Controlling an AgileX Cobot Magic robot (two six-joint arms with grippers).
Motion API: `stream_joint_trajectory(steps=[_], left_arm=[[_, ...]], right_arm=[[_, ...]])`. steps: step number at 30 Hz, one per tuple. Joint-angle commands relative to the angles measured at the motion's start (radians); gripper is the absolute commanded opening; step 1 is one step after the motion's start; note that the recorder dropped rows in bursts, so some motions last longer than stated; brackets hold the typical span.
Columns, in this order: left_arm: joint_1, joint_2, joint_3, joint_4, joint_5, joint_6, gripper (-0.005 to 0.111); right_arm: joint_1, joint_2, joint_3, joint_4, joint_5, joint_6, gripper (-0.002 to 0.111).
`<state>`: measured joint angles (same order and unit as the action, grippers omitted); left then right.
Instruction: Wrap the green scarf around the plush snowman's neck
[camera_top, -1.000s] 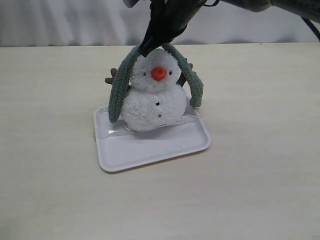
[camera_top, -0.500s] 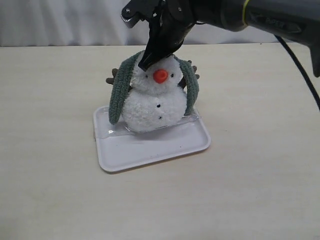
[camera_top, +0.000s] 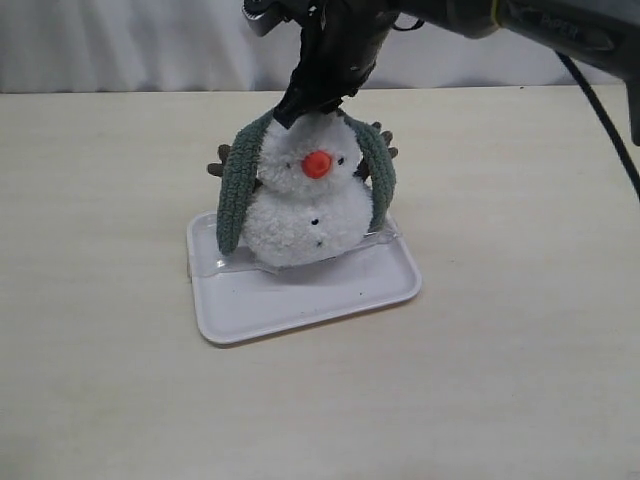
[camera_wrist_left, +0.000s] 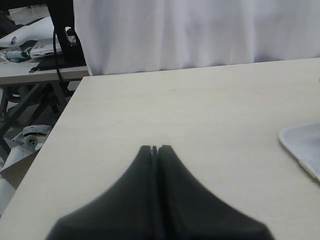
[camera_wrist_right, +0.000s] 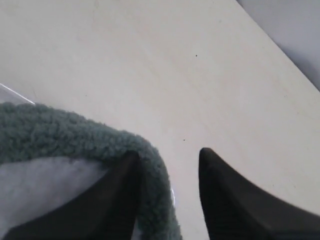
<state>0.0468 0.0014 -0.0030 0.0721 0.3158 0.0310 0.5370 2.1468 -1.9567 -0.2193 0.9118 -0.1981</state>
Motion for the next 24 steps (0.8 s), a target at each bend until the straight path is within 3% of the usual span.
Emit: stream_joint_trajectory(steps=[1, 8, 16, 18, 24], left_arm=[[-0.006, -0.001, 0.003, 0.004, -0.007, -0.002, 0.0], [-0.006, -0.001, 0.003, 0.002, -0.007, -0.002, 0.0], [-0.006, -0.001, 0.003, 0.002, -0.007, -0.002, 0.0], [-0.006, -0.001, 0.003, 0.002, -0.007, -0.002, 0.0], [-0.006, -0.001, 0.003, 0.002, -0.007, -0.002, 0.0]], right_arm=[[0.0, -0.011, -0.071, -0.017, 0.135, 0.004, 0.045], [0.0, -0.011, -0.16, 0.001, 0.3, 0.002, 0.045], [-0.017, -0.025, -0.155, 0.003, 0.309, 0.057, 0.043], [-0.037, -0.032, -0.119, 0.026, 0.309, 0.057, 0.038], [-0.092, -0.035, -0.013, 0.019, 0.309, 0.054, 0.009]])
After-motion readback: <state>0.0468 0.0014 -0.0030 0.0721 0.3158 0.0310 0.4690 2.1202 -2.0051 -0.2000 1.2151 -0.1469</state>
